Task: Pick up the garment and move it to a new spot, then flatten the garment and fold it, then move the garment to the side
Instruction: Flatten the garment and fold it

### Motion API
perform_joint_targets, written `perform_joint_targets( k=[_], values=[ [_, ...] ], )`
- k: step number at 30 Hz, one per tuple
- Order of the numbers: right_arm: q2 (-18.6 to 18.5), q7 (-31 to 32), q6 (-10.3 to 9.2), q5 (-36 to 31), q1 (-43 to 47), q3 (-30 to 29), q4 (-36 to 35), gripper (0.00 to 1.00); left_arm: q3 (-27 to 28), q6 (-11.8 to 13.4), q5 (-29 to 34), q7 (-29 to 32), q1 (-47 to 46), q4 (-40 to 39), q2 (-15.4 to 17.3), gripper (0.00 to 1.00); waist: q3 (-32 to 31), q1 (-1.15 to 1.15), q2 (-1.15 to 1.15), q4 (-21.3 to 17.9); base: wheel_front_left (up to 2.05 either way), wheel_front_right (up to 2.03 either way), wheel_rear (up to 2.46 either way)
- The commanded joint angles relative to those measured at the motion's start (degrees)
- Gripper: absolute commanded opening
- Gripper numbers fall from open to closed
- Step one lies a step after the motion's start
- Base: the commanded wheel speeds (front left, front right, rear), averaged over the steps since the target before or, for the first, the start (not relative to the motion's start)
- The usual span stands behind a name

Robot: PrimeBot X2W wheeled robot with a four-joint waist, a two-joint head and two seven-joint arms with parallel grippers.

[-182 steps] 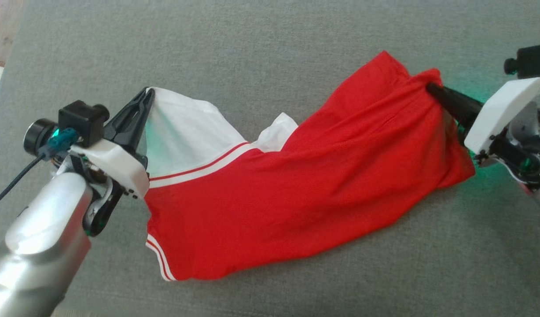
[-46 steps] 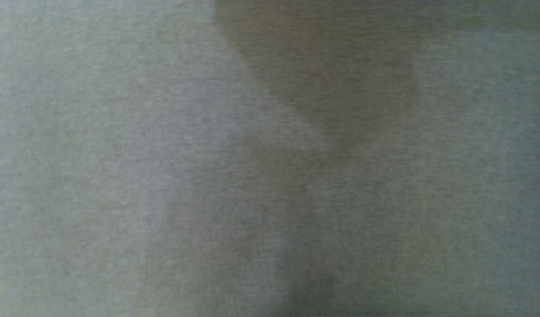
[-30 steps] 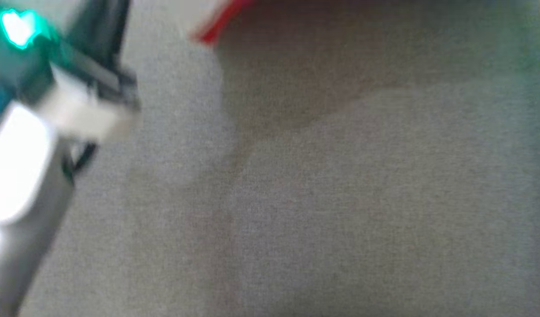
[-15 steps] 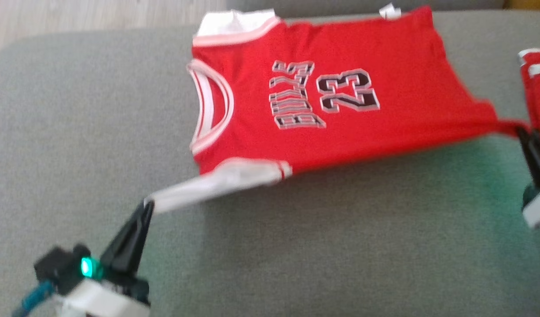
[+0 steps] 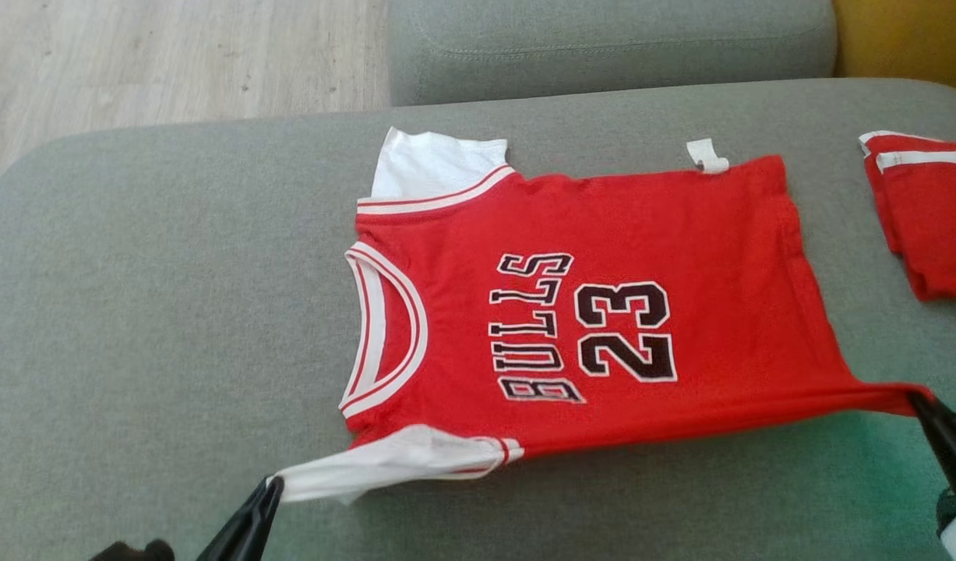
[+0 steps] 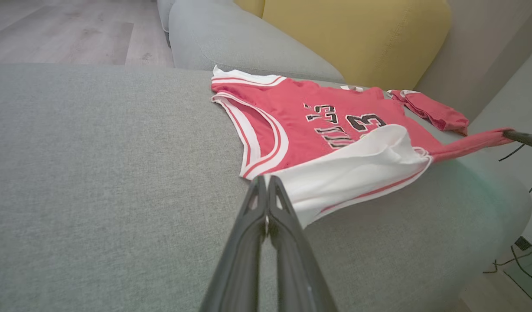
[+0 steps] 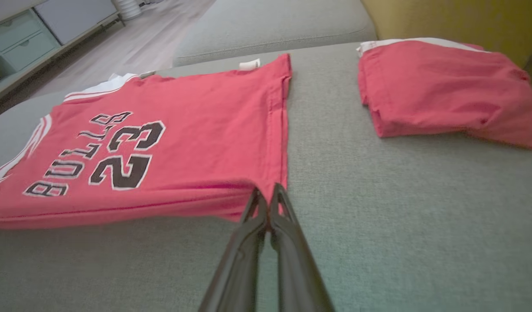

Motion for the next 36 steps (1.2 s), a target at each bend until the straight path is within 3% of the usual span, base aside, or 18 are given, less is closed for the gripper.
perform_joint_targets(
  k=[1, 6, 13, 24, 25, 26, 27, 28, 30, 34, 36],
  values=[
    [-2.41, 0.31, -0.05, -0.30, -0.94, -1.79, -1.78, 0.00, 2.56, 0.36, -0.09, -0.14, -3.20, -1.61, 2.03, 0.00, 0.20, 0.02, 0.00, 0.04, 0.00, 0.00, 0.00],
    [0.57, 4.18, -0.05, -2.21, -2.17, -5.41, -3.67, 0.00, 2.19, 0.00, 1.17, 1.16, -8.72, -1.88, 1.72, 0.00, 2.07, 0.02, 0.00, 0.55, 0.00, 0.00, 0.00],
    [3.23, 7.07, -0.05, -4.42, -7.80, -7.89, -0.82, 0.00, 0.26, -1.26, 4.62, 2.10, -22.24, 3.14, -0.45, 0.00, 6.30, 0.02, 0.00, 2.59, 0.00, 0.00, 0.00],
    [4.56, 7.48, -0.05, -6.87, -18.02, -5.18, 3.34, 0.00, -5.14, -2.46, 5.41, 0.31, -37.97, 15.31, -2.08, 0.00, 12.22, 0.02, 0.00, 2.17, 0.00, 0.00, 0.00],
    [4.63, 7.31, -0.05, -7.03, -18.67, -4.79, 3.73, 0.01, -5.78, -2.47, 5.29, 0.01, -38.76, 16.10, -2.14, 0.00, 12.56, 0.02, 0.00, 2.06, 0.00, 0.00, 0.00],
    [4.71, 7.09, -0.05, -7.16, -19.24, -4.44, 4.16, 0.22, -6.59, -2.48, 5.06, -0.28, -39.46, 16.79, -2.16, 0.00, 12.81, 0.02, 0.00, 1.96, 0.00, 0.00, 0.00],
    [4.78, 6.86, -0.05, -7.26, -19.77, -4.12, 4.57, 0.70, -7.39, -2.49, 4.82, -0.51, -40.10, 17.44, -2.14, 0.03, 13.05, 0.02, 0.00, 1.87, 0.00, 0.00, 0.00],
    [4.88, 6.35, -0.05, -7.37, -20.22, -4.01, 5.04, 1.00, -8.19, -2.49, 4.59, -0.68, -40.65, 18.08, -2.13, 0.26, 13.17, 0.02, 0.00, 1.83, 0.00, 0.00, 0.00],
    [5.15, 5.27, -0.05, -7.54, -20.83, -3.91, 5.96, 1.00, -8.75, -2.50, 4.06, -1.24, -41.48, 19.33, -2.26, 1.00, 13.30, 0.02, 0.00, 1.78, 0.00, 0.00, 0.00],
    [5.04, 2.46, -0.05, -8.38, -20.74, -4.10, 6.57, 1.00, -7.80, -2.25, 3.02, -2.22, -40.47, 20.47, -3.24, 1.00, 12.67, 0.02, 0.00, 1.53, 0.00, 0.00, 0.00],
    [5.12, 0.83, -0.05, -8.81, -20.23, -4.89, 6.36, 1.00, -6.83, -0.86, 2.34, -2.47, -38.32, 19.90, -3.91, 1.00, 12.02, 0.02, 0.00, 1.33, 0.00, 0.00, 0.00]
  ],
)
